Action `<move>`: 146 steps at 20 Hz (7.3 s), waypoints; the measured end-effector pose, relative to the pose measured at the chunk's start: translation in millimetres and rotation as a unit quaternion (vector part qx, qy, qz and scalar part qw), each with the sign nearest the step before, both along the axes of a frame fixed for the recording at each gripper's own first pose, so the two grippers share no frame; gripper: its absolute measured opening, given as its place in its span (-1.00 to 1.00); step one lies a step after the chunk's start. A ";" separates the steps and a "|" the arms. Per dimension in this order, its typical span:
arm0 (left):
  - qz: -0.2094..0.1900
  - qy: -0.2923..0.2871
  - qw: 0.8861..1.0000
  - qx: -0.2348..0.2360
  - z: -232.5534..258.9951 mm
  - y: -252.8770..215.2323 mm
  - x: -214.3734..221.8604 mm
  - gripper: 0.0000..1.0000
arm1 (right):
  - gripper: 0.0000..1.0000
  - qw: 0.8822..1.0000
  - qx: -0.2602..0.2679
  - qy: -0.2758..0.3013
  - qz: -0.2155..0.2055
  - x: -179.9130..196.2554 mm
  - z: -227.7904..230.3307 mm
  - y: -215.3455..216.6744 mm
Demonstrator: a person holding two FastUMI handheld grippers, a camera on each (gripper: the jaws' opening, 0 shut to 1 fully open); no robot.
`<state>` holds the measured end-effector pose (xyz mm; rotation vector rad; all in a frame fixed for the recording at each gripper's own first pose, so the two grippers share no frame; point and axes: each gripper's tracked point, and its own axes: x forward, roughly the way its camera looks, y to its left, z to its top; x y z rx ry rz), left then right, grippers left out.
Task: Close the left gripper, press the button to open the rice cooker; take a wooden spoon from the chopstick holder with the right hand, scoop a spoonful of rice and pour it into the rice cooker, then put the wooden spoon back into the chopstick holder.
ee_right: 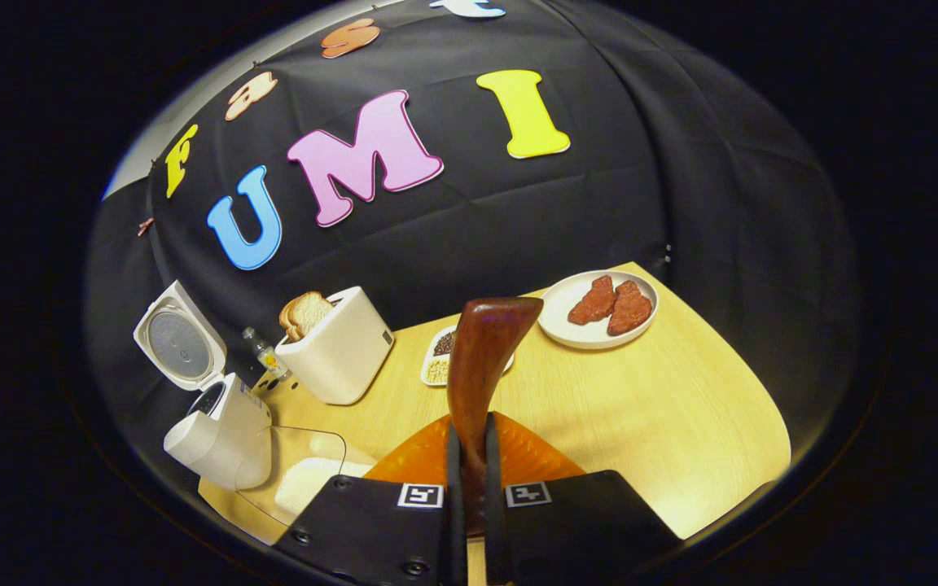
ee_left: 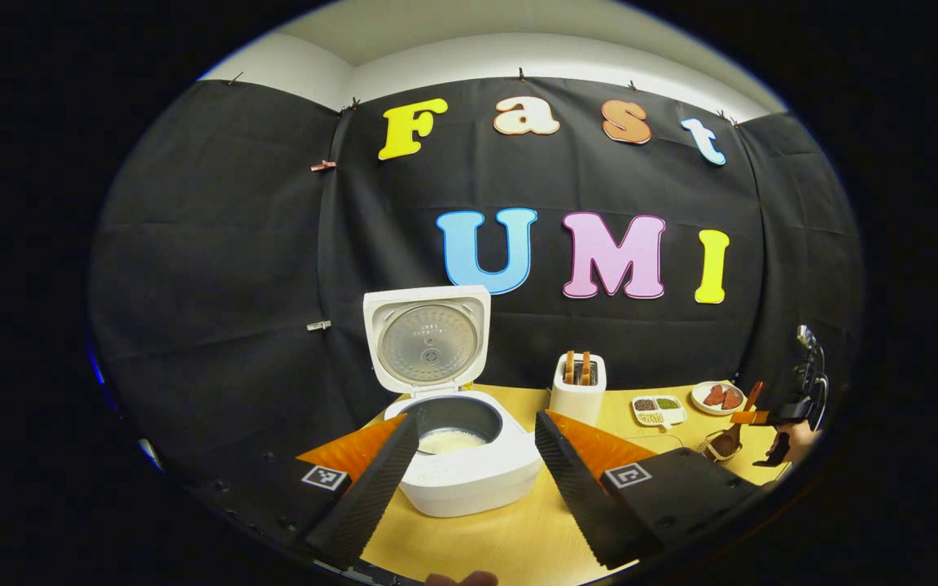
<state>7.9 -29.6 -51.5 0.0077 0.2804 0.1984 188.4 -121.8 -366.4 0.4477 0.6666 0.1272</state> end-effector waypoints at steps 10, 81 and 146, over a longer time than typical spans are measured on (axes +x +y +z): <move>-0.001 -0.015 1.000 0.007 22.5 12.9 14.7 0.97 | 0.21 0.999 -0.020 0.024 -0.030 -20.0 9.5 -25.5; 0.063 0.097 0.991 -0.067 -105.9 58.7 164.6 0.99 | 0.97 0.967 -0.185 -0.172 -0.042 -157.8 301.6 41.9; -0.165 -0.073 0.983 -0.025 28.5 -33.3 36.4 0.92 | 0.96 0.959 -0.165 -0.230 -0.028 -143.1 332.4 102.6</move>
